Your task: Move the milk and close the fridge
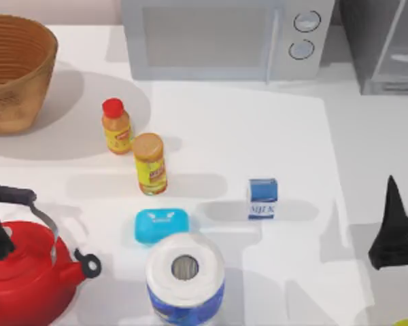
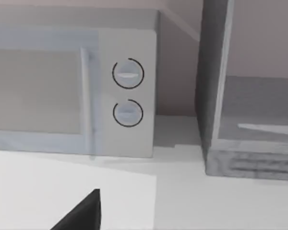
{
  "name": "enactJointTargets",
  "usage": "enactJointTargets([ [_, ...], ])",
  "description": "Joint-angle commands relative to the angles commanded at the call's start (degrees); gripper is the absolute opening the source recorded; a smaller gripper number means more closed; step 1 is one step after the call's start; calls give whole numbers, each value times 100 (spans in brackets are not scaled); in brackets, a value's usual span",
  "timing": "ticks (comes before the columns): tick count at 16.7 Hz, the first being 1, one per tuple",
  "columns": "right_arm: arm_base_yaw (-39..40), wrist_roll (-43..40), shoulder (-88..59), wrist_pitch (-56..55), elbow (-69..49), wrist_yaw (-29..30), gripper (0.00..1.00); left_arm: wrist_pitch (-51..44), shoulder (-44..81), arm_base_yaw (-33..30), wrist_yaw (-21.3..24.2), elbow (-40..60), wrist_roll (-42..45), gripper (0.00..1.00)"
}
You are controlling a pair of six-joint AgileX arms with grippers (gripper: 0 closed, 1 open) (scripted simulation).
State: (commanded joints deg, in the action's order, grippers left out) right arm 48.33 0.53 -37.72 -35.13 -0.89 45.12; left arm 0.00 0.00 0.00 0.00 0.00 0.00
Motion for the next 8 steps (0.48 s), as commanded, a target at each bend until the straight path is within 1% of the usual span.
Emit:
enactJointTargets([
  [2, 297, 15, -383, -412, -25, 495, 100, 0, 0, 0, 0, 0, 0, 100],
  [4, 441, 42, -594, -632, -45, 762, 100, 0, 0, 0, 0, 0, 0, 100],
  [8, 460, 51, -629, -668, -49, 806, 100, 0, 0, 0, 0, 0, 0, 100],
])
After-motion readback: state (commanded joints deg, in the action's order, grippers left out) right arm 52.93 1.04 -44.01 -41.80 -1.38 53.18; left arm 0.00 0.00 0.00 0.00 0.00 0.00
